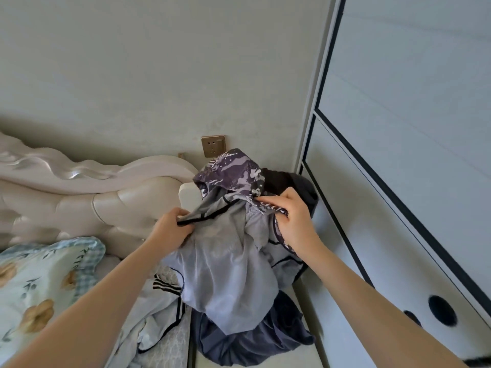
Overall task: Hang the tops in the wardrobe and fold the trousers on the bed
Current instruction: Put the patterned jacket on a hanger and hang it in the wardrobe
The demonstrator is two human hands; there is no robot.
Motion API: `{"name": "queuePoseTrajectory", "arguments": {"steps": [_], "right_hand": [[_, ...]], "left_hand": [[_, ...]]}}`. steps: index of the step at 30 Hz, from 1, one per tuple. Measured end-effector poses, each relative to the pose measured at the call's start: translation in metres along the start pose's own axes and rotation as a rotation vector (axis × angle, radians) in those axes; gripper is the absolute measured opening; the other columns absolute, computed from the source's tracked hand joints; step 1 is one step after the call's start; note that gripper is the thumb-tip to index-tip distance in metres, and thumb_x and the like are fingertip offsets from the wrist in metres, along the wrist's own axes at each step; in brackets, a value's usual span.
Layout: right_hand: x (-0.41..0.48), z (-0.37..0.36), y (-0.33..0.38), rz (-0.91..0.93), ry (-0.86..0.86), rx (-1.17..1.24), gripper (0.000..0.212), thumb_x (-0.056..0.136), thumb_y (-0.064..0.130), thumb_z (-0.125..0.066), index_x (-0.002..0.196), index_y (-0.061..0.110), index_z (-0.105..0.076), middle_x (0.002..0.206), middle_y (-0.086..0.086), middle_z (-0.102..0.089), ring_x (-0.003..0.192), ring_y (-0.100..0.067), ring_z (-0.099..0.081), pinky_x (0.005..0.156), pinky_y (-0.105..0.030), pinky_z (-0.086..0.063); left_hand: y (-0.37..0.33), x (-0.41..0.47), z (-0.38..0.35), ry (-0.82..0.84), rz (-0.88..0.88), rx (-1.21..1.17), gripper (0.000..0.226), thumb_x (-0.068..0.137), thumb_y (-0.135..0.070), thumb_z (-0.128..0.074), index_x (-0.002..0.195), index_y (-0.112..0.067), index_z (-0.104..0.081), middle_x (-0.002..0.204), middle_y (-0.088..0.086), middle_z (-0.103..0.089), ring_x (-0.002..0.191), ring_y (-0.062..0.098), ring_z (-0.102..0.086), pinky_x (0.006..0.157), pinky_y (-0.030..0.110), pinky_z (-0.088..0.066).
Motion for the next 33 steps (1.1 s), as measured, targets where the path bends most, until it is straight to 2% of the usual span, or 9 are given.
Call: {"name": "queuePoseTrajectory", "arguments": {"steps": [3,5,7,10,14,19,23,28,33], "right_hand": [[-0.039,0.025,0.025,-0.002,-0.03,-0.031,0.047,0.083,-0.017,-0.049,0.11,0.012,-0.074,0.081,0.01,-0.037,0.075,0.001,-0.045,0.077,-0.005,-0.036],[-0.067,0.041,0.043,-0.036,-0.04,-0.047,0.05,0.083,-0.02,-0.049,0.108,0.015,-0.075,0.081,0.007,-0.038,0.075,0.0,-0.045,0.077,-0.006,-0.037],[-0.095,0.056,0.063,-0.071,-0.054,-0.056,0.053,0.082,-0.022,-0.048,0.105,0.018,-0.075,0.082,0.001,-0.041,0.075,-0.007,-0.046,0.075,-0.008,-0.038],[-0.132,0.077,0.092,-0.092,-0.095,-0.049,0.06,0.078,-0.025,-0.045,0.097,0.023,-0.076,0.081,-0.001,-0.042,0.074,-0.007,-0.046,0.072,-0.008,-0.037],[-0.172,0.102,0.128,-0.127,-0.131,0.021,0.067,0.073,-0.028,-0.042,0.08,0.031,-0.073,0.08,0.003,-0.042,0.072,-0.001,-0.045,0.067,-0.008,-0.034],[-0.212,0.142,0.164,-0.151,-0.121,0.091,0.071,0.072,-0.03,-0.037,0.073,0.033,-0.071,0.081,0.004,-0.045,0.069,0.0,-0.045,0.061,-0.011,-0.034],[-0.243,0.171,0.186,-0.117,-0.077,0.184,0.066,0.075,-0.029,-0.04,0.07,0.028,-0.073,0.082,0.004,-0.051,0.077,0.0,-0.052,0.072,-0.01,-0.039],[-0.292,0.196,0.193,-0.157,-0.089,0.311,0.063,0.076,-0.025,-0.044,0.085,0.028,-0.077,0.095,-0.005,-0.062,0.09,-0.007,-0.061,0.086,-0.016,-0.047],[-0.332,0.205,0.178,-0.24,0.058,0.054,0.051,0.084,-0.01,-0.052,0.124,0.021,-0.062,0.095,0.007,-0.06,0.082,-0.003,-0.054,0.074,-0.012,-0.042]], "left_hand": [[0.018,-0.04,0.002,0.075,0.175,-0.137,0.024,0.086,-0.029,-0.074,0.081,-0.007,-0.066,0.06,0.004,-0.059,0.054,0.018,-0.052,0.046,0.021,-0.042],[0.031,-0.067,0.001,0.158,0.261,-0.296,0.039,0.077,-0.041,-0.081,0.078,-0.003,-0.069,0.072,0.01,-0.07,0.067,0.026,-0.066,0.065,0.028,-0.058],[0.034,-0.094,0.002,0.248,0.216,-0.278,0.041,0.075,-0.044,-0.082,0.086,-0.006,-0.076,0.088,0.011,-0.075,0.086,0.027,-0.07,0.083,0.036,-0.058],[0.019,-0.135,0.012,0.281,0.057,-0.166,0.018,0.081,-0.03,-0.08,0.079,-0.012,-0.077,0.082,0.004,-0.072,0.076,0.014,-0.063,0.062,0.015,-0.049],[0.002,-0.186,0.004,0.434,-0.019,0.065,0.01,0.084,-0.027,-0.075,0.089,-0.019,-0.073,0.093,0.006,-0.069,0.084,0.02,-0.063,0.083,0.033,-0.055],[-0.04,-0.269,-0.023,0.674,-0.021,0.132,0.069,0.09,-0.04,-0.067,0.145,-0.03,-0.027,0.128,-0.006,-0.058,0.096,0.02,-0.066,0.088,0.033,-0.056],[-0.091,-0.313,-0.044,0.548,-0.398,-0.138,0.131,0.074,-0.013,-0.085,0.152,-0.036,0.018,0.15,-0.017,-0.024,0.131,0.003,-0.041,0.109,0.026,-0.038],[-0.118,-0.37,-0.04,0.305,-0.438,-0.265,0.052,0.079,0.0,-0.078,0.123,-0.02,-0.061,0.103,0.0,-0.071,0.088,0.003,-0.067,0.087,0.026,-0.054],[-0.125,-0.417,0.008,-0.091,-0.338,-0.389,0.017,0.094,-0.003,-0.058,0.096,-0.011,-0.073,0.08,-0.004,-0.066,0.072,0.006,-0.061,0.059,0.019,-0.053]]}}
Point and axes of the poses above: each hand's wrist, its own x-axis towards the middle knuckle, its own z-axis out of the back of the hand, y = z × x, the point moved 5 cm from there along x, towards the middle knuckle
